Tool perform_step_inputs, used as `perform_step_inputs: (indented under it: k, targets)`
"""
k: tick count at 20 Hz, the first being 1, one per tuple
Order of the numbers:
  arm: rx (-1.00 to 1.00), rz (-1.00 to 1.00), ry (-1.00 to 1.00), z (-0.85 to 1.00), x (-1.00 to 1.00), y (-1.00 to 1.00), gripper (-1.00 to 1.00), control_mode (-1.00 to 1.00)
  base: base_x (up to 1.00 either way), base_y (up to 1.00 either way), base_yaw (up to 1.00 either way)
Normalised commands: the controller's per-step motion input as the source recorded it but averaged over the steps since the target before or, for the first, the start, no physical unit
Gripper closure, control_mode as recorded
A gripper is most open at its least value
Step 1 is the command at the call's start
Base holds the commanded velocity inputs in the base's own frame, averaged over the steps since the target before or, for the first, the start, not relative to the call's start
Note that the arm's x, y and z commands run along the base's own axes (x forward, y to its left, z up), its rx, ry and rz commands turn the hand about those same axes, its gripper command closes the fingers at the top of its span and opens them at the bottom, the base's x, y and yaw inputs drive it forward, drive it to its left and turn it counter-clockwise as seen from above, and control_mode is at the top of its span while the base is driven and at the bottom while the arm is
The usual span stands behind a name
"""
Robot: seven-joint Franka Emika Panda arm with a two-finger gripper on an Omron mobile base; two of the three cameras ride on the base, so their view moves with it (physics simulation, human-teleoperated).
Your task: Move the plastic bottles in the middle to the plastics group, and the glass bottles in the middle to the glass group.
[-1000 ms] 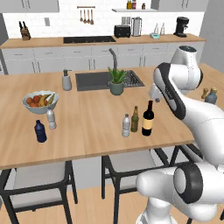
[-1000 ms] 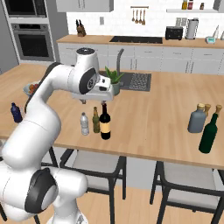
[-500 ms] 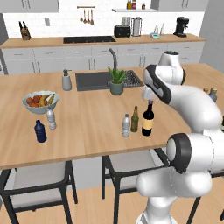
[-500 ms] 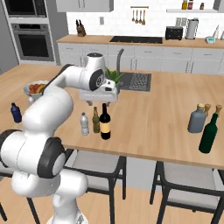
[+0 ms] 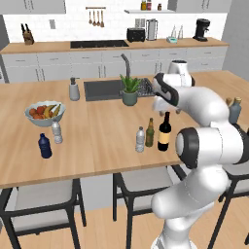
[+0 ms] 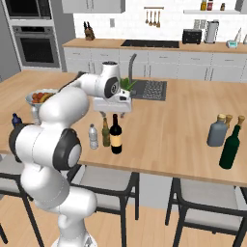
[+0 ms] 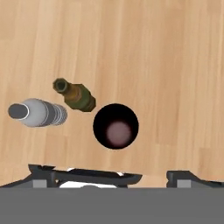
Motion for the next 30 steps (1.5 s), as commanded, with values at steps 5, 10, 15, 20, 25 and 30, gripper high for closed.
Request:
perform_step_inputs:
  k: [5, 10, 15, 20, 25, 30]
  targets:
    - [-0.05, 0.0, -0.01, -0.36, 0.24, 0.0, -1.0, -1.0, 0.0, 0.0, 0.0]
    - [0.0, 0.0, 0.0, -0.13, 0.12, 0.0, -1.0, -1.0, 0.0, 0.0, 0.0]
    - [0.0, 0.0, 0.0, -0.03, 0.0, 0.0, -1.0, -1.0, 0.0, 0.0, 0.0]
    - [0.0, 0.0, 0.0, -0.05, 0.0, 0.0, -1.0, -1.0, 0.0, 0.0, 0.0]
    - [0.0, 0.0, 0.01, -0.13, 0.03, 0.0, -1.0, -1.0, 0.0, 0.0, 0.0]
    - [0.0, 0.0, 0.01, 0.0, 0.01, 0.0, 1.0, -1.0, 0.0, 0.0, 0.0]
